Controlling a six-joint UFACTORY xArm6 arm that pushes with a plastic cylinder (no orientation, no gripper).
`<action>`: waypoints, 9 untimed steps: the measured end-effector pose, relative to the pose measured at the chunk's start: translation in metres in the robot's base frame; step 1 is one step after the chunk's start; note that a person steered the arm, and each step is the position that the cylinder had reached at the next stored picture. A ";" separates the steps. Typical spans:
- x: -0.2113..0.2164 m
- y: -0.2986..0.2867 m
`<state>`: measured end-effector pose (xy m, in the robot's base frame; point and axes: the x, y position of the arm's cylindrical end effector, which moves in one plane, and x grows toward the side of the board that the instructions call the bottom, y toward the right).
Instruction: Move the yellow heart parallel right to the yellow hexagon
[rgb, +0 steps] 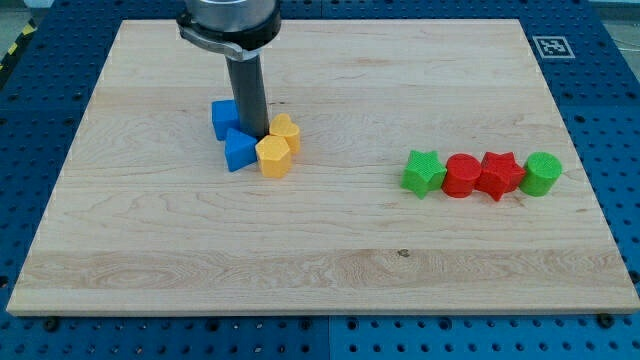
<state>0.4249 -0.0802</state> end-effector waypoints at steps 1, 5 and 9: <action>0.000 0.002; -0.025 0.026; -0.035 0.067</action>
<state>0.3896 -0.0133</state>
